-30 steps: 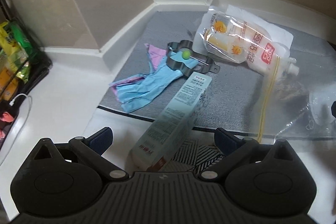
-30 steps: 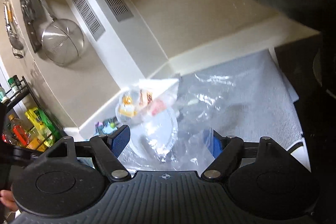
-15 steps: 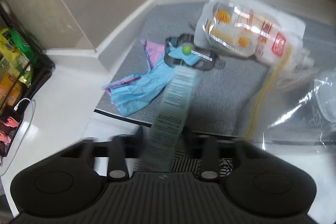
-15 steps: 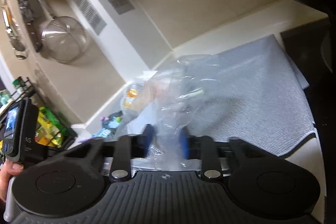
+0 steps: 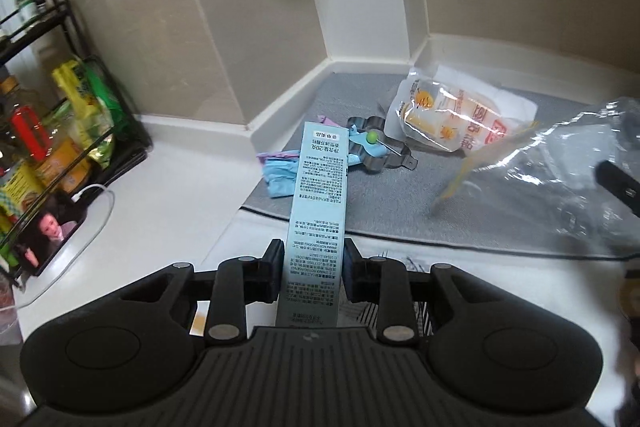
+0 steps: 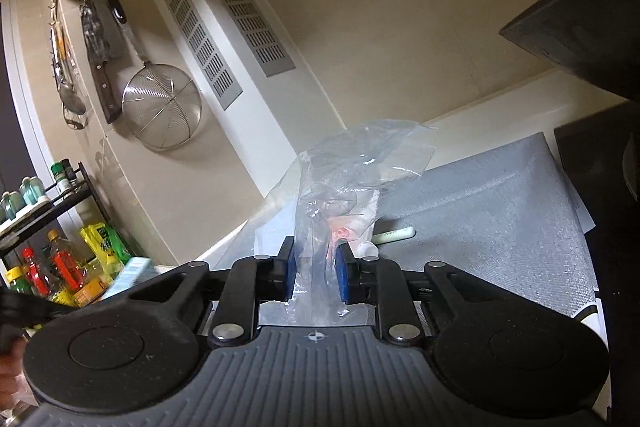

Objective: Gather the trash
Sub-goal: 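Lift the white carton with the left tool while the right tool holds the bag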

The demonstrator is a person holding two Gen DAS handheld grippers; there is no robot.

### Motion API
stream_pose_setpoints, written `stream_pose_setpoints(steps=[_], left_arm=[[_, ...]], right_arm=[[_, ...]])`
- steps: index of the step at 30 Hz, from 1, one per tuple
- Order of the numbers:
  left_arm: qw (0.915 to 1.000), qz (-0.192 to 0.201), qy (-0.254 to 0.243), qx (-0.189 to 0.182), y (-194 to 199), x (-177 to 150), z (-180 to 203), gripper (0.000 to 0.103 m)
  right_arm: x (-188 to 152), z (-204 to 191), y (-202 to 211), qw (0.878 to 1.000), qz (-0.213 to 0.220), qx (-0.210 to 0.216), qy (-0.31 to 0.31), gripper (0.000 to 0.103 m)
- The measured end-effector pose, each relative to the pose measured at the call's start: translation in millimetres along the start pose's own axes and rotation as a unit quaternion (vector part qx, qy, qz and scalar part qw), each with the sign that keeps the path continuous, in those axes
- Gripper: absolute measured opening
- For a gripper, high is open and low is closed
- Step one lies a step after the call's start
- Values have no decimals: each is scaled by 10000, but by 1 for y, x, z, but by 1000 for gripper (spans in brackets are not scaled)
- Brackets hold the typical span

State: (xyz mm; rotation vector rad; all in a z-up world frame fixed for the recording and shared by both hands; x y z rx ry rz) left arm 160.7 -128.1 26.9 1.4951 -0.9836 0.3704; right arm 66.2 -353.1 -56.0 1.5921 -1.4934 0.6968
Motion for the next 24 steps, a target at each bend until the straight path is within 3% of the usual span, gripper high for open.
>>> stream_pose_setpoints(steps=[8, 12, 15, 21, 24], left_arm=[[9992, 258, 293, 17, 76, -41, -20, 33], [9986, 226, 412, 230, 111, -74, -36, 33], [9977, 231, 574, 288, 136, -101, -53, 33], [9964, 197, 742, 364, 175, -154, -76, 33], [9953, 189, 874, 383, 191, -180, -84, 33]], right_arm=[[0, 7, 0, 9998, 14, -14, -178, 22], [-2, 2, 6, 9992, 17, -362, -145, 22], [-6, -13, 33, 9996, 109, -211, -179, 21], [-13, -58, 109, 9981, 421, 144, 438, 21], [-18, -78, 143, 9961, 346, 385, 718, 21]])
Point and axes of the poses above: each gripper's, at about its wrist camera, not at the fingertips, and y roughly against the way its jaws point, z to its right, x to its top, the point moved 1 cm from there along -y, roughly the way its jaws point, and after that the axes turned 5 degrees about -x, right-handed, at the moved point
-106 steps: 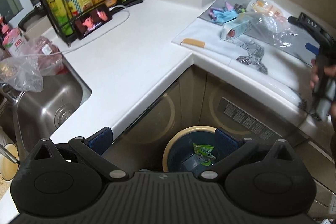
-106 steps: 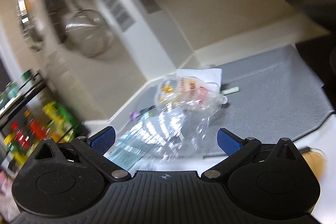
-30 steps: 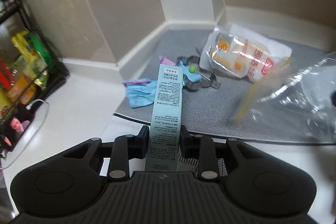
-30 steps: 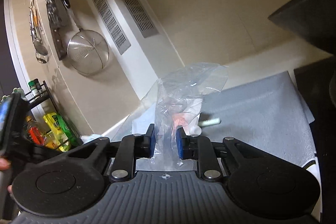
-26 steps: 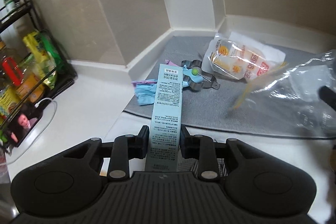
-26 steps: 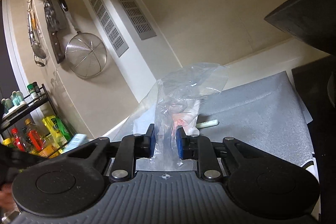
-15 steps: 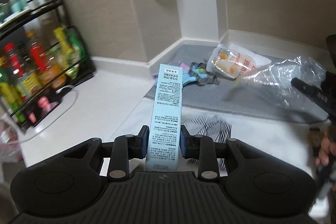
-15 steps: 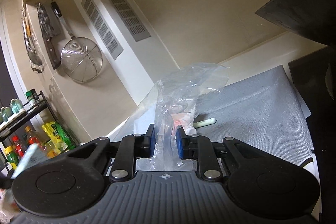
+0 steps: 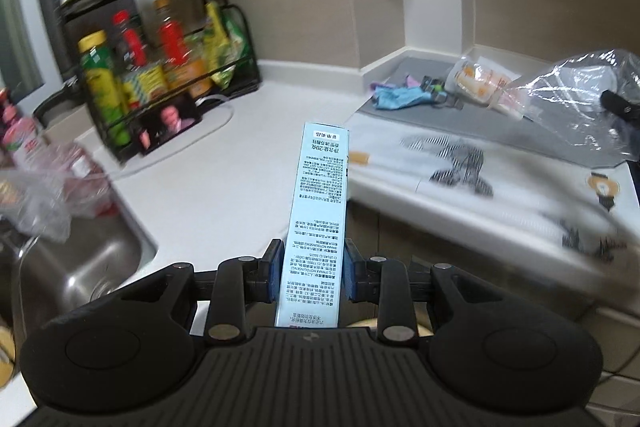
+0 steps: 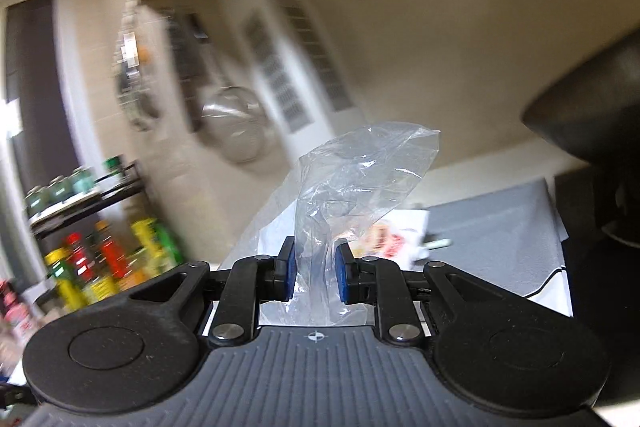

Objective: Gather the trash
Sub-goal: 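Lift the white carton with the left tool while the right tool holds the bag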

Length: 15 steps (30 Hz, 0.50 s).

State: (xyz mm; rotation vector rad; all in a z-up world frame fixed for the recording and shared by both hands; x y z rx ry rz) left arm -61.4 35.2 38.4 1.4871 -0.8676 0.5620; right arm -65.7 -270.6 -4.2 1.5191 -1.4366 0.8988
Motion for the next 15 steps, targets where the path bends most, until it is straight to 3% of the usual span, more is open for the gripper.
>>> stream_pose_setpoints(steps=[7, 11, 15], left_arm=[[9994, -83, 324, -2, 25, -49, -24, 33], [9988, -160, 470, 44, 32, -72, -33, 33], [9984, -231, 500, 111, 33, -90, -36, 33]], right_arm=[[-23, -46, 64, 9949, -547, 655, 539, 21], [-41, -71, 95, 9885, -742, 832, 1018, 21], [-62, -84, 108, 9820, -1174, 991, 1098, 21]])
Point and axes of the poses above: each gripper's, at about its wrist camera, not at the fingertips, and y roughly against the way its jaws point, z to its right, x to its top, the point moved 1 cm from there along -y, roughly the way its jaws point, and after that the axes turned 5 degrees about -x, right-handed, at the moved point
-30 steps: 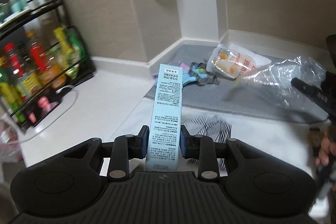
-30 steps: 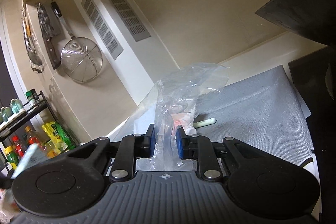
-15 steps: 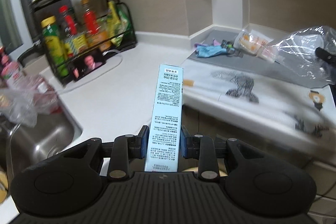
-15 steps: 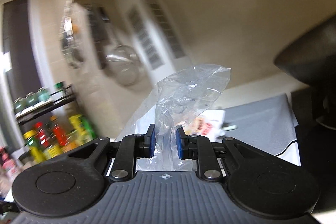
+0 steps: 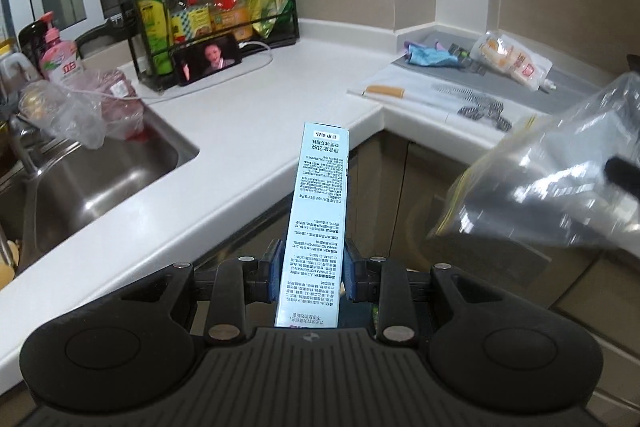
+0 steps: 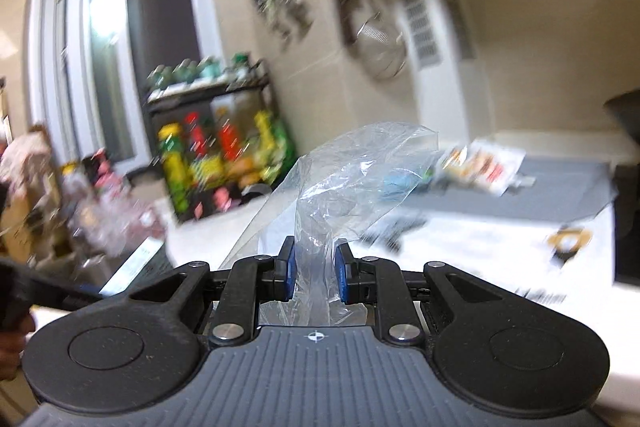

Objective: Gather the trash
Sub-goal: 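Lift the white carton with the left tool while the right tool holds the bag, then carry the carton and plastic bag down over the trash bin with both tools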

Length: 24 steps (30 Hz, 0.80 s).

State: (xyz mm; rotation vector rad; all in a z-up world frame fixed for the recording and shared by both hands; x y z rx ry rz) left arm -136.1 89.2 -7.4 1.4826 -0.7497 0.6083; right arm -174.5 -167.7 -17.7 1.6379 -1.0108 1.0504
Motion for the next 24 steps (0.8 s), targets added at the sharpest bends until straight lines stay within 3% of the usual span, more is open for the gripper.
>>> stream_pose_setpoints(steps=[4, 7, 24], left_arm=[[9998, -201, 65, -70, -6, -11, -2, 33], [9998, -138, -26, -104, -5, -13, 3, 33], [9996, -267, -70, -64, -17, -16, 6, 33]], right_arm=[[-20, -11, -5, 9984, -554, 19, -117, 21], [-28, -18, -8, 9969, -787, -2, -84, 21], [-32, -21, -13, 9953, -971, -6, -9, 21]])
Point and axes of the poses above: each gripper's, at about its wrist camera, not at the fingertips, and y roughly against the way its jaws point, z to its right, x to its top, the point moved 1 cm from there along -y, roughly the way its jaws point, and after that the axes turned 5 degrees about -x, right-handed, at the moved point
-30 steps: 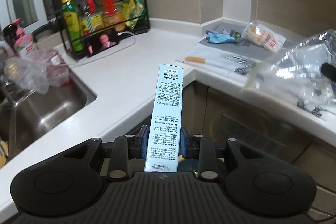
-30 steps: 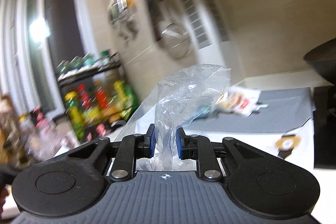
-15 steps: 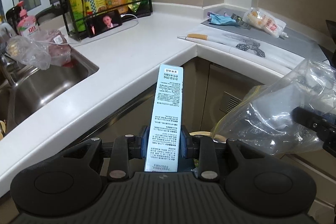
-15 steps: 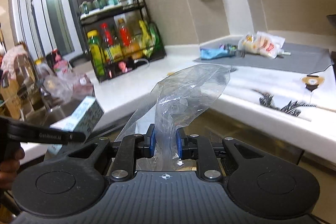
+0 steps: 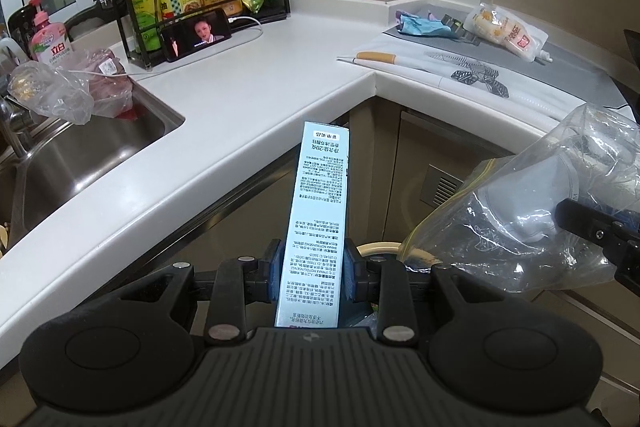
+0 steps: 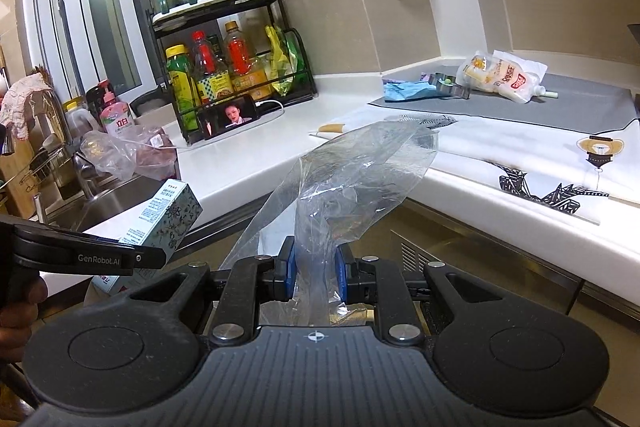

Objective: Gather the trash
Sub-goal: 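Carry the carton and plastic bag down over the trash bin with both tools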

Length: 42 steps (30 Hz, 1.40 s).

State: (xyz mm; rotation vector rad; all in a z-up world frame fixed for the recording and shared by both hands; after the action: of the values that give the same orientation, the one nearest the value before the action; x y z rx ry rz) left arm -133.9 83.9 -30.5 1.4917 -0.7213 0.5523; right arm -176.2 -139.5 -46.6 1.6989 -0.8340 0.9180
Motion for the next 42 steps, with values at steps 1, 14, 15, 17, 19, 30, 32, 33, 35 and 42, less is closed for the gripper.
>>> stream_pose_setpoints(steps=[1, 14, 15, 17, 19, 30, 32, 33, 35, 42], left_arm=[[10000, -4, -2, 2, 0, 0, 0, 33], [10000, 42, 22, -65, 0, -1, 1, 33], [9999, 67, 25, -79, 1, -1, 1, 33], [9999, 114, 26, -84, 3, -1, 1, 33], [9998, 163, 13, -103, 6, -1, 2, 33], [9999, 30, -46, -138, -2, 0, 6, 33], [9999, -31, -37, -160, -6, 0, 5, 33], [9998, -58, -33, -165, -8, 0, 5, 33], [9998, -102, -35, -179, -10, 0, 5, 33], [9994, -228, -119, -245, -23, 4, 12, 33]], right_arm=[[0, 0, 0, 10000, -5, 4, 0, 21], [-3, -2, -4, 9999, -97, -24, -69, 21], [-3, -1, -4, 9999, -96, -28, -70, 21], [-4, -1, -4, 9999, -101, -30, -82, 21], [-4, -1, -4, 9999, -105, -41, -90, 21], [-6, 2, -8, 9996, -192, -93, -183, 21], [-6, 3, -10, 9995, -217, -111, -202, 21], [-6, 5, -12, 9994, -231, -117, -209, 21], [-6, 5, -14, 9994, -249, -139, -211, 21], [-8, 10, -22, 9991, -341, -157, -220, 21]])
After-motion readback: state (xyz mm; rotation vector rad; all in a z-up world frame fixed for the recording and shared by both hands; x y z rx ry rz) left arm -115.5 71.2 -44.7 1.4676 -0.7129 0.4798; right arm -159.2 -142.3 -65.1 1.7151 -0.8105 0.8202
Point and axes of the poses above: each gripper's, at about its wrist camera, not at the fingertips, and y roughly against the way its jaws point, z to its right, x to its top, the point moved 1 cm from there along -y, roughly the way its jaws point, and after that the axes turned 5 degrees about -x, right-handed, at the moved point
